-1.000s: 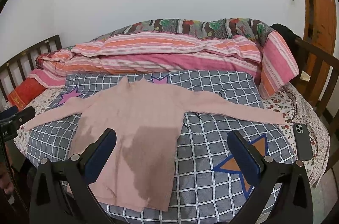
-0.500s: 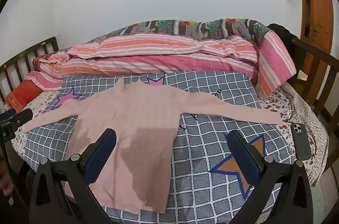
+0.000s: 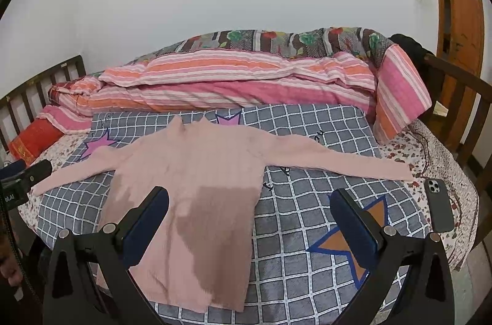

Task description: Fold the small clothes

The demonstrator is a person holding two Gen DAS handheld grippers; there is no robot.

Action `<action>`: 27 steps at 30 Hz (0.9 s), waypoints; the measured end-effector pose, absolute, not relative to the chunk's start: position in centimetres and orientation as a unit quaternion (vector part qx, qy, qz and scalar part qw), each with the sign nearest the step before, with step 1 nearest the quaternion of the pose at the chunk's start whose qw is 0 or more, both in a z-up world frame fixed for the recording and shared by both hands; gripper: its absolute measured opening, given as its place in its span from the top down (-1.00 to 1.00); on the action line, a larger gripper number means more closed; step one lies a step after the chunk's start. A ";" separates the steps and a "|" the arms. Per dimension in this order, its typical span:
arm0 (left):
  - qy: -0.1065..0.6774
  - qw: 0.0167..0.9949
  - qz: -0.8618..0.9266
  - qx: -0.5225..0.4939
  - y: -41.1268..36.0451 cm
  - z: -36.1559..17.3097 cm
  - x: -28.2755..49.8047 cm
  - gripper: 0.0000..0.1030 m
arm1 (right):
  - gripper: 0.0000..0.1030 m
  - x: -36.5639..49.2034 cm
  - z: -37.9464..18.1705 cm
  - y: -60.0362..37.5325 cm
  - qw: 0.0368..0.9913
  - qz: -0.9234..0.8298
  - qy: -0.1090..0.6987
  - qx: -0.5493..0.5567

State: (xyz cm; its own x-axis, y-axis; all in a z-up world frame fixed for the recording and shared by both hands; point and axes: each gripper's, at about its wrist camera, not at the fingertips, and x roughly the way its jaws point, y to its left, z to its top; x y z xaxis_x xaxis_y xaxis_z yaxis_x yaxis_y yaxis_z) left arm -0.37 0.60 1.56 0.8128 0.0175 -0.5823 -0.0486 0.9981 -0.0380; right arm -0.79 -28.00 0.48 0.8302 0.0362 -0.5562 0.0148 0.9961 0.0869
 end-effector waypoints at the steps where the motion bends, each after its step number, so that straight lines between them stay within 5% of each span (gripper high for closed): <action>1: 0.306 0.952 0.018 -0.027 0.7 1.5 -0.3 -1.00 | -0.99 -0.8 0.4 -28.1 0.955 0.006 0.292 0.045; 27: 0.315 0.948 0.023 -0.036 2.0 -0.9 2.0 -1.00 | -0.99 1.0 -0.3 -27.4 0.954 -0.023 0.297 0.022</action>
